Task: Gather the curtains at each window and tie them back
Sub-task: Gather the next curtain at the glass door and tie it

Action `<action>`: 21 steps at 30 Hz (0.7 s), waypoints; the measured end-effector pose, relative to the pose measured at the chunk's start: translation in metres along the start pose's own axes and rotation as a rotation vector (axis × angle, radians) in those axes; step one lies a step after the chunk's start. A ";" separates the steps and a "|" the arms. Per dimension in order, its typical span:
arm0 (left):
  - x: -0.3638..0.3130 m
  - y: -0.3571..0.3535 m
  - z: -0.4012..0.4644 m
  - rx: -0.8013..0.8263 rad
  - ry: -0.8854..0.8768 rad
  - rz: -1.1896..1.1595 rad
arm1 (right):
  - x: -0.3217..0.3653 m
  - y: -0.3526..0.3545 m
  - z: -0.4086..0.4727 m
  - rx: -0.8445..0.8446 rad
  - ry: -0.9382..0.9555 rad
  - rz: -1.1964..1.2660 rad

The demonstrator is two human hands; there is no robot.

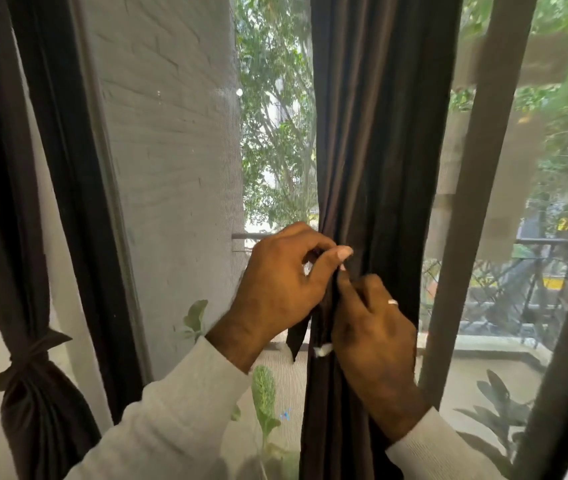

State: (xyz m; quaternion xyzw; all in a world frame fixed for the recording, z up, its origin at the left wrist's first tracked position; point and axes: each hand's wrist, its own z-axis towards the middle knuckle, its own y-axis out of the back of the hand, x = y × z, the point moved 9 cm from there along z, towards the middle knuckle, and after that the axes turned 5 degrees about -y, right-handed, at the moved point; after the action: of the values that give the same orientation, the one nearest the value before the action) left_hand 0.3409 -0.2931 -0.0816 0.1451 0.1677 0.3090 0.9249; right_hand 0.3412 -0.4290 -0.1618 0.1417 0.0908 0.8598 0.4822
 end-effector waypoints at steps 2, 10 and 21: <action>0.001 -0.002 0.001 0.002 0.019 0.015 | 0.006 -0.002 -0.004 0.008 0.060 0.019; 0.005 0.007 -0.001 -0.010 0.040 0.126 | -0.004 -0.014 0.001 0.324 0.151 0.183; -0.013 0.009 -0.018 -0.071 -0.057 0.153 | -0.099 0.057 0.015 -0.154 -0.443 0.313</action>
State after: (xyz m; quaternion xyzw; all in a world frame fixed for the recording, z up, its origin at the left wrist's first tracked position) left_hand 0.3191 -0.2907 -0.0920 0.1335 0.1185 0.3801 0.9076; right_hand 0.3491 -0.5425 -0.1464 0.3013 -0.1056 0.8763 0.3609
